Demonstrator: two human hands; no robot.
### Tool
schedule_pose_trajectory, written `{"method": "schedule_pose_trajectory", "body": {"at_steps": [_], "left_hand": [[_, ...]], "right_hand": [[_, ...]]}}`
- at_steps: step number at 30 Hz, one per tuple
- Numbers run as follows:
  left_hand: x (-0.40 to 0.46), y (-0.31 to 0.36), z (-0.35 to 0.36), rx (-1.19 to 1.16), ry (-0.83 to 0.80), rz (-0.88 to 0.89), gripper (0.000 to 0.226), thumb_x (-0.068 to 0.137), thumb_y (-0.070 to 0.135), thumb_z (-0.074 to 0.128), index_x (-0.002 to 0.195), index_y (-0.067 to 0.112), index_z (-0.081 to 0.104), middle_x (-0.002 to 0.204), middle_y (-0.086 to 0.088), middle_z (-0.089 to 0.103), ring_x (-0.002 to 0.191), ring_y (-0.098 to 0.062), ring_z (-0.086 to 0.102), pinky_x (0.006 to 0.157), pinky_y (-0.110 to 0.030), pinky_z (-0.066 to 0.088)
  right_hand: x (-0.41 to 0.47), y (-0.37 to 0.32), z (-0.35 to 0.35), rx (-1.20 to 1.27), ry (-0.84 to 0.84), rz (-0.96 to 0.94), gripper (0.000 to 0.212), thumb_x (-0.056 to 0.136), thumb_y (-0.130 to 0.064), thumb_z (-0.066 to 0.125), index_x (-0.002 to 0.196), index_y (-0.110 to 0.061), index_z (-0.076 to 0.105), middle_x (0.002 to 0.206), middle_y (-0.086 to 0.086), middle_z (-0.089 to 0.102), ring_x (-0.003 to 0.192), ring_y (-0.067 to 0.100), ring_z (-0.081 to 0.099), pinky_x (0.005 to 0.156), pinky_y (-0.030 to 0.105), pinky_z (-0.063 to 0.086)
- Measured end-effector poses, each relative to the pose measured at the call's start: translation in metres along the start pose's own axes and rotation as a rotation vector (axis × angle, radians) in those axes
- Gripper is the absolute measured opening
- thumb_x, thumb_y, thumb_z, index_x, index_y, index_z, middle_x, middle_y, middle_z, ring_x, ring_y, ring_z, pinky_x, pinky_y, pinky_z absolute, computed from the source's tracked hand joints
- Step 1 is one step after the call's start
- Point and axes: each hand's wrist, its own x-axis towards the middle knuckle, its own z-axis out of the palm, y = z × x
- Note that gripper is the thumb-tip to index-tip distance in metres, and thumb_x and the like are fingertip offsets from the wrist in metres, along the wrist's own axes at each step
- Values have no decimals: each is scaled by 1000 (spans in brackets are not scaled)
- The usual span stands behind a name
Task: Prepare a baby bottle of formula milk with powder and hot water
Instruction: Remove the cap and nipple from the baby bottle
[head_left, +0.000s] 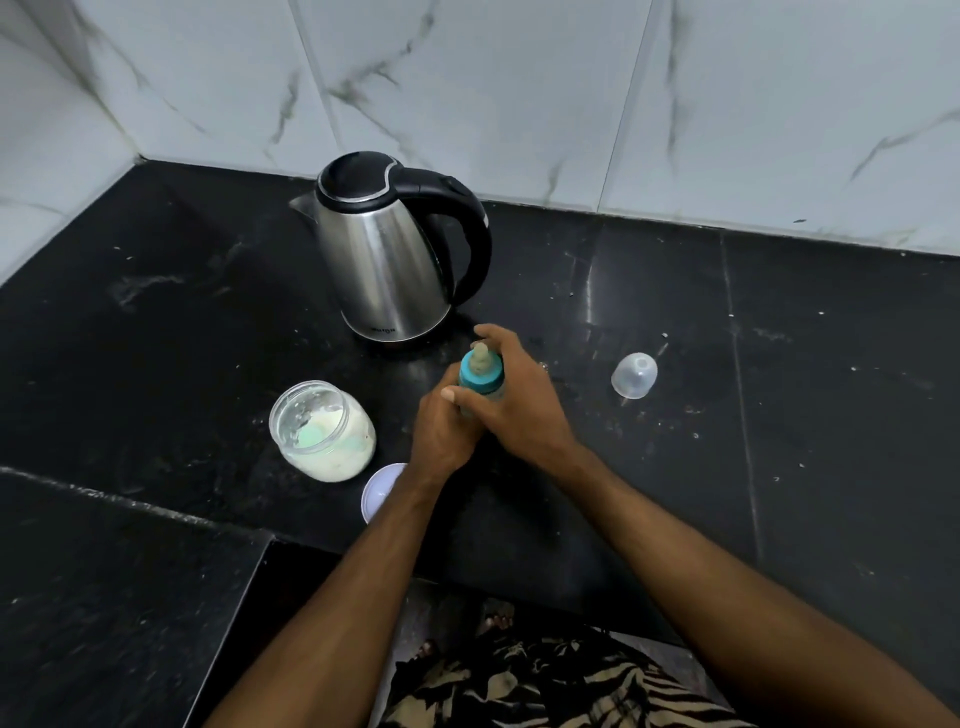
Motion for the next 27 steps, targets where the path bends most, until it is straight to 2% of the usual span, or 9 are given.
{"method": "schedule_pose_trajectory", "body": {"at_steps": [2, 4, 8, 12, 15, 18, 21, 24, 27], "left_hand": [[1, 0, 0, 12, 16, -19, 43, 88, 33, 65, 130, 34, 57, 111, 15, 71, 103, -1, 67, 88, -22, 54], [1, 1, -3, -3, 3, -33, 42, 86, 29, 69, 127, 32, 60, 107, 17, 71, 101, 2, 66, 86, -16, 52], [2, 1, -7, -72, -56, -30, 58, 76, 23, 82, 130, 30, 59, 106, 21, 68, 101, 7, 64, 88, -15, 51], [5, 0, -7, -54, -74, -15, 62, 75, 21, 85, 131, 29, 57, 115, 15, 68, 107, -1, 64, 91, -21, 52], [6, 1, -10, -72, -94, -9, 58, 76, 21, 85, 128, 30, 59, 113, 16, 69, 104, 2, 64, 89, -20, 52], [6, 3, -11, -90, -112, -31, 54, 76, 22, 85, 123, 31, 60, 108, 15, 70, 98, 7, 65, 83, -14, 51], [6, 3, -11, -99, -120, -38, 54, 76, 24, 85, 123, 30, 59, 108, 15, 70, 97, 5, 65, 84, -17, 53], [4, 5, -10, -93, -114, -36, 60, 78, 22, 83, 132, 27, 57, 113, 15, 67, 103, -1, 64, 92, -24, 53], [3, 6, -9, -91, -107, -32, 61, 78, 28, 81, 133, 31, 55, 116, 13, 68, 106, -4, 65, 93, -28, 54]], "right_hand": [[1, 1, 7, 37, 70, 15, 66, 76, -24, 83, 132, -20, 48, 114, -11, 63, 101, 2, 61, 90, 14, 48], [3, 4, 8, 72, 112, 24, 63, 75, -21, 84, 127, -19, 50, 112, -9, 66, 98, 0, 63, 86, 10, 49], [10, 9, -2, 83, 60, -13, 66, 70, -16, 88, 123, -15, 47, 109, -2, 69, 99, -1, 65, 82, 7, 48], [14, 15, -9, 94, -14, -47, 67, 70, -19, 89, 120, -16, 46, 109, -2, 72, 101, 3, 68, 85, 18, 54], [22, 16, -18, 119, -112, -32, 64, 69, -17, 89, 116, -15, 46, 109, 0, 73, 102, 7, 69, 89, 26, 56], [30, 16, -27, 164, -242, -10, 61, 71, -17, 86, 115, -9, 45, 110, 6, 72, 105, 19, 69, 93, 40, 56], [33, 14, -31, 158, -317, 28, 61, 75, -13, 82, 120, -8, 43, 115, 6, 71, 108, 20, 67, 95, 39, 54], [19, 7, -20, -18, -138, 9, 63, 74, -24, 85, 122, -17, 46, 111, -4, 67, 103, 9, 65, 89, 28, 54], [5, -2, -6, -135, 88, 22, 68, 69, -35, 87, 122, -21, 48, 103, -7, 64, 96, 10, 62, 83, 26, 52]]}}
